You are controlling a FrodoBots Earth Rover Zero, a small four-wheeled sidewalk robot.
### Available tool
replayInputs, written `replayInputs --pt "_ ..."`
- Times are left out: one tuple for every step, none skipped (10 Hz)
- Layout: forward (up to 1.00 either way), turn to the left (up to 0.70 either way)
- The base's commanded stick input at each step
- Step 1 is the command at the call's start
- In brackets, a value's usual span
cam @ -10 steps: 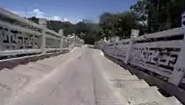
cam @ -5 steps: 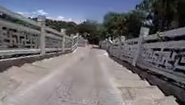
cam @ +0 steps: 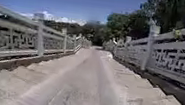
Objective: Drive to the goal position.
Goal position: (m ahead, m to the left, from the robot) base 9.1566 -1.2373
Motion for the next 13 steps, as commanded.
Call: replayInputs --pt "0.7 0.0" --pt "0.7 0.0" --pt "0.7 0.0" --pt "0.7 0.0" --pt "0.7 0.0" --pt "0.7 0.0" --pt "0.7 0.0" --pt "0.7 0.0" --pt "0.7 0.0" --pt "0.7 0.0" --pt "0.7 0.0" --pt "0.7 0.0" --pt "0.7 0.0"
